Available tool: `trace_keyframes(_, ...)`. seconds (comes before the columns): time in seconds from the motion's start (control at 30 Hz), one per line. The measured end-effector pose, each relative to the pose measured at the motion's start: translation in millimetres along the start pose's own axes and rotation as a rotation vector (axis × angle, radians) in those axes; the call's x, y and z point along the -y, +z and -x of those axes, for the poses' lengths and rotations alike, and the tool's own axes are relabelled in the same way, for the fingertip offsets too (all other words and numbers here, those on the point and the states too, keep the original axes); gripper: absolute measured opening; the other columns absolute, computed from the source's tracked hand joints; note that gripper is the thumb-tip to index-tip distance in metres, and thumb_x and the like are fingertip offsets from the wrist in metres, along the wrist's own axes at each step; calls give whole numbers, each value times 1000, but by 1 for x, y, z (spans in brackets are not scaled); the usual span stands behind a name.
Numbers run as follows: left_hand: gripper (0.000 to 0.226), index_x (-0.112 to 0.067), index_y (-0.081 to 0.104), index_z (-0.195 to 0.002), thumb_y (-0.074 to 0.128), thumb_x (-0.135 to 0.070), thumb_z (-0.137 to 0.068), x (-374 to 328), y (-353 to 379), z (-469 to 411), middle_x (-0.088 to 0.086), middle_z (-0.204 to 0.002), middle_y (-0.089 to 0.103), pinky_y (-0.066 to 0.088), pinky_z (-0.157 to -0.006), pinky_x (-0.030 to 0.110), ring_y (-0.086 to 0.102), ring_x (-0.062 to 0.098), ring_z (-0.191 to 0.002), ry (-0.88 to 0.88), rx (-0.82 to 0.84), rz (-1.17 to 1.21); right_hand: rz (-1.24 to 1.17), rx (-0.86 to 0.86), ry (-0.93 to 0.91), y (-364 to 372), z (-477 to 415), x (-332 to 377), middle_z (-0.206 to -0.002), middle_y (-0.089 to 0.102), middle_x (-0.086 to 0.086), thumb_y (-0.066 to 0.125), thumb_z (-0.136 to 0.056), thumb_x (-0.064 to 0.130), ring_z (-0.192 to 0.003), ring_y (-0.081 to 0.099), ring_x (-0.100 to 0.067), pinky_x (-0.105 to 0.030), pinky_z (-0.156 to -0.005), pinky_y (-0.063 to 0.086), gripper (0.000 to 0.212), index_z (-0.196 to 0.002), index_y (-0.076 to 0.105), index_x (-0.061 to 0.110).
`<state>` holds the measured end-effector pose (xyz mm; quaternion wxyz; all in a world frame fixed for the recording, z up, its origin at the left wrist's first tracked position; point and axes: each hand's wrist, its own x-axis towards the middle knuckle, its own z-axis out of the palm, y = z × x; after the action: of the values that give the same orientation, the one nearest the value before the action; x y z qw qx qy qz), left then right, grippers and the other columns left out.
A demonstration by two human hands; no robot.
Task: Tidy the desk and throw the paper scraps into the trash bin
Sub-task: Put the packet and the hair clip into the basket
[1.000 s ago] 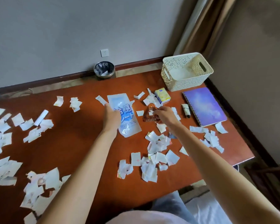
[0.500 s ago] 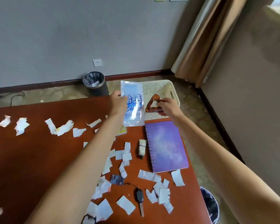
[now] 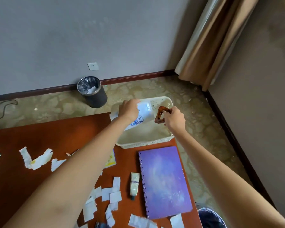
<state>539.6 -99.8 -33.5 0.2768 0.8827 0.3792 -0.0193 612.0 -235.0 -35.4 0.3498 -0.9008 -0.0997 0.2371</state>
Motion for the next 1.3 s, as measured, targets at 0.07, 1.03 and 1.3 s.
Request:
trace_keyframes(0.07, 33, -11, 60, -104, 36, 6, -89, 4, 15, -9, 22, -109, 61, 44, -77, 39, 56, 38, -105, 21, 99, -45, 90, -2, -2, 6, -7, -2, -109, 64, -21, 36, -88, 10, -101, 59, -40, -38, -84, 46, 33, -115, 52, 3)
trace_keyframes(1.03, 27, 3, 56, -110, 45, 12, -87, 42, 35, 8, 17, -124, 47, 44, -95, 34, 49, 30, -114, 9, 318, -281, -16, 357, 74, 77, -48, 2, -78, 54, -8, 37, -95, 4, -70, 55, -18, -23, -54, 43, 18, -112, 43, 4)
trace_keyframes(1.3, 27, 6, 52, -115, 40, 6, -92, 37, 20, 12, 21, -119, 55, 44, -77, 31, 55, 28, -98, -74, 371, -249, 25, 353, 3, 110, -45, 5, -107, 58, -17, 56, -89, 17, -89, 64, -30, -37, -79, 57, 26, -110, 52, 2)
